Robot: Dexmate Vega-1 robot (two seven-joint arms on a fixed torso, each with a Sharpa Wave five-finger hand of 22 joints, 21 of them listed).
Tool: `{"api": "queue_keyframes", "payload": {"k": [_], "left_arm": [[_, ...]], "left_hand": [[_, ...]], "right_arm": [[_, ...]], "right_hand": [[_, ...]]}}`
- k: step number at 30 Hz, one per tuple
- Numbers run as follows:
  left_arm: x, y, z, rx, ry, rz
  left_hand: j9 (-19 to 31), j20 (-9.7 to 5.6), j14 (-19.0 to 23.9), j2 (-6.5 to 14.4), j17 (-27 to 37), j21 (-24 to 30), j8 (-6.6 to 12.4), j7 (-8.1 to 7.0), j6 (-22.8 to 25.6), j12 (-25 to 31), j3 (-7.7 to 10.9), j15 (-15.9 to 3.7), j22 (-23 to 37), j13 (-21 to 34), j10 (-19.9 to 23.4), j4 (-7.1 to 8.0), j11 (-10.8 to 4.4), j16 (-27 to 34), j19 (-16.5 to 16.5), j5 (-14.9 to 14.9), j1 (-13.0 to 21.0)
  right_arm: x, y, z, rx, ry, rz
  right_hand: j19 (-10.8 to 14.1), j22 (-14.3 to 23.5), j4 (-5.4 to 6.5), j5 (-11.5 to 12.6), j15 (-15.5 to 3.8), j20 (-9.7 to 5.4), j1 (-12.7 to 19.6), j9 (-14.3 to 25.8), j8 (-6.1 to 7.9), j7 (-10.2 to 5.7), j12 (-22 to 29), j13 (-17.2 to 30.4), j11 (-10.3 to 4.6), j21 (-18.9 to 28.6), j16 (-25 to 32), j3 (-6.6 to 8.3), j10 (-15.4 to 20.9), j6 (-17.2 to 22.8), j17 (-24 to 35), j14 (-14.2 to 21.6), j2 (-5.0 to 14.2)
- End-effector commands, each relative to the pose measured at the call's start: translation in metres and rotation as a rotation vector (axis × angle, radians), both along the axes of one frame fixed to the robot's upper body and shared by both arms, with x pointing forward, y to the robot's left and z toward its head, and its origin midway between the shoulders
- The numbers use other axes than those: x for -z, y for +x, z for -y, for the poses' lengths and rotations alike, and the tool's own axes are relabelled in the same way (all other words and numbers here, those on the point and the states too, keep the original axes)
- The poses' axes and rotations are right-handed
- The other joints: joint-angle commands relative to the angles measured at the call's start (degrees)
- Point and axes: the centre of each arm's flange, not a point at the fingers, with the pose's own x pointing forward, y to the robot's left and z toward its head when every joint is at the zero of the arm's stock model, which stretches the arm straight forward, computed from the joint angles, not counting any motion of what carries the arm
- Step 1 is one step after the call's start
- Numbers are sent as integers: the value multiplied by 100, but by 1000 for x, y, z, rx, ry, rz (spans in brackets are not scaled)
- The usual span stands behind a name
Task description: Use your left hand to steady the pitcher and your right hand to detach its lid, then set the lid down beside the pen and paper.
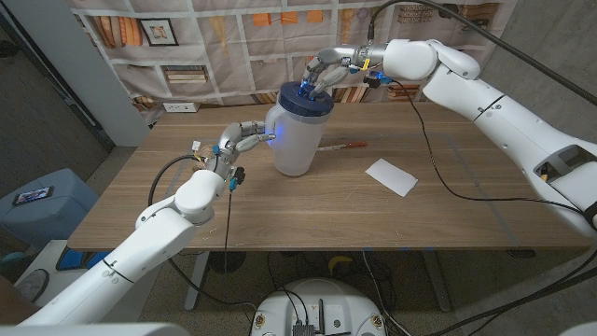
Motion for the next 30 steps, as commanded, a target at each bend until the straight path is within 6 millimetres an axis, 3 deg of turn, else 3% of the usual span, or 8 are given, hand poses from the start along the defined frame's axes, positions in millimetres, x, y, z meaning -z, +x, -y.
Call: {"api": "queue_keyframes", "payload": {"k": [1, 30], "left_arm": [[3, 0, 1, -4, -9, -3], [10, 3, 1, -5, -25, -14]], "left_hand": [[19, -851, 59, 104, 35, 1, 30, 129, 163, 12, 30, -536, 14, 28, 14, -1, -16, 27, 37, 43, 16], [21, -847, 47, 112, 33, 3, 25, 123, 144, 13, 19, -526, 14, 29, 11, 7, -7, 19, 41, 44, 19]], "right_arm": [[-5, -5, 3, -13, 7, 5], [-12, -13, 6, -46, 28, -38]], "right_hand": [[34, 16, -27, 42, -817, -11, -3, 10, 123, -248, -2, 17, -159, 14, 23, -9, 200, 413, 6, 37, 632], [42, 16, -46, 45, -811, 37, -14, -13, 104, -245, -37, 22, -156, 9, 10, -36, 226, 381, -3, 39, 632]]}}
